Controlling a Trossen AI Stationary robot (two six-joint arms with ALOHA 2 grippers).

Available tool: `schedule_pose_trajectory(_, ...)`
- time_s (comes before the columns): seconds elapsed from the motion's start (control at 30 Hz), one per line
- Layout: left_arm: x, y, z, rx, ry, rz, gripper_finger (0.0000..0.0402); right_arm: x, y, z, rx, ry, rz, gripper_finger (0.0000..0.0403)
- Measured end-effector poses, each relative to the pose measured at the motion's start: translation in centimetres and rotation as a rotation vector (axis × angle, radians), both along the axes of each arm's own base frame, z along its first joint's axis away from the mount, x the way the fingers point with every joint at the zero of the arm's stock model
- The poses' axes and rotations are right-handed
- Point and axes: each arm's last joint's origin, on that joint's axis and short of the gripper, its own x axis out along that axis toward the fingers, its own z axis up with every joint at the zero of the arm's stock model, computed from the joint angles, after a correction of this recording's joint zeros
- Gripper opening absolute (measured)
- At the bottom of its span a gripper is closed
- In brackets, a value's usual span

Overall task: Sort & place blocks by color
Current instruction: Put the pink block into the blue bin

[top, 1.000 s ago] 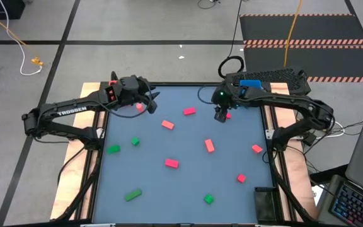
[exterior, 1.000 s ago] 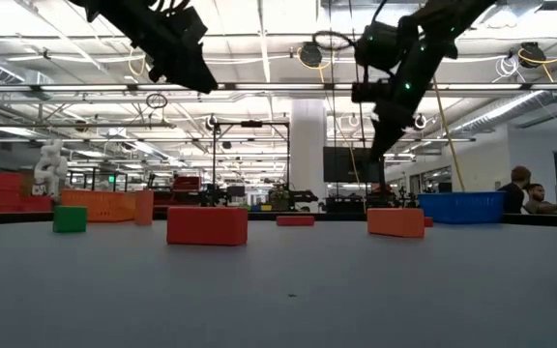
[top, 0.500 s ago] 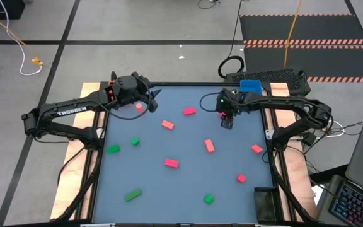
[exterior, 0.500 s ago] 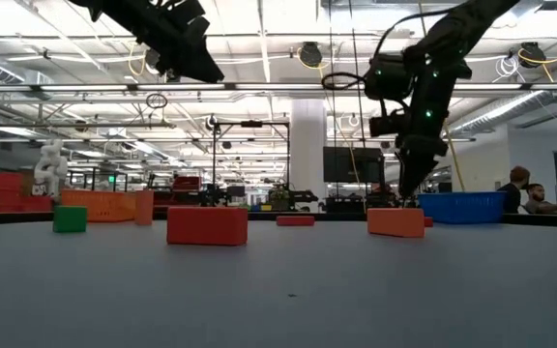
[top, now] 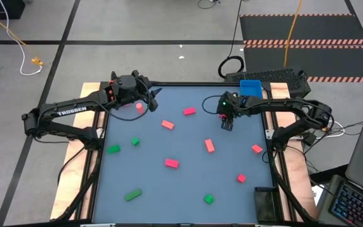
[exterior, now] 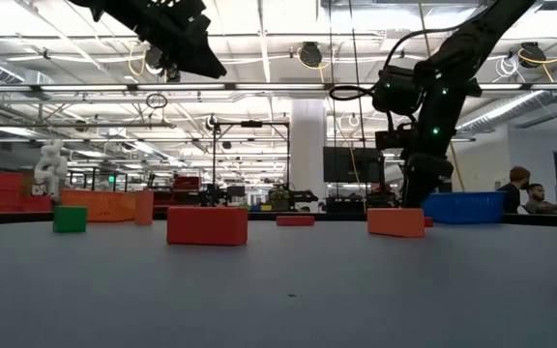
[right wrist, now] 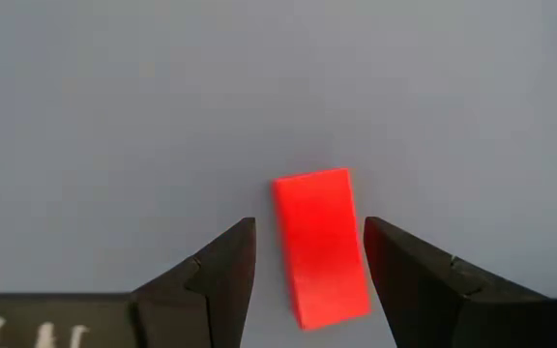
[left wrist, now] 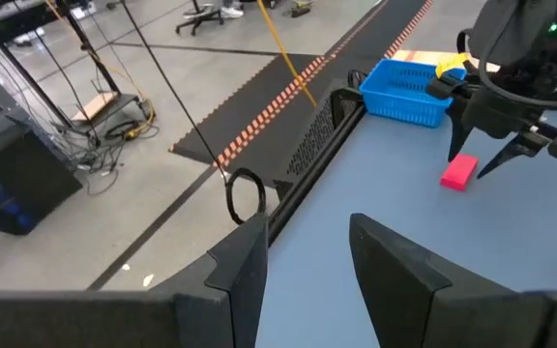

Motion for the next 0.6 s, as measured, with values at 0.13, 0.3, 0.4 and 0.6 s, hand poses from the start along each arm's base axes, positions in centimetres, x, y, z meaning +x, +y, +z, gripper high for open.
schedule_pose_trajectory(0.13,0.0,0.0,0.1,0.008,-0.012,-0.001,0.0149,-0.8,-0.3,-0.8,0.006,0.007,-0.026,0.0190)
schedule_pose_trajectory(0.3,0.1,0.0,0.2,0.014,-0.023,-0.002,0.0150,-1.7,-0.5,-1.7,0.019,0.019,-0.058,0.0190)
schedule_pose_trajectory(0.4,0.1,0.0,0.3,0.015,-0.034,0.000,0.0150,-2.0,-0.7,-2.0,0.048,-0.020,-0.057,0.0190)
schedule_pose_trajectory(0.6,0.1,0.0,0.3,0.016,-0.032,-0.001,0.0150,-2.2,-0.7,-2.2,0.070,-0.043,-0.069,0.0182)
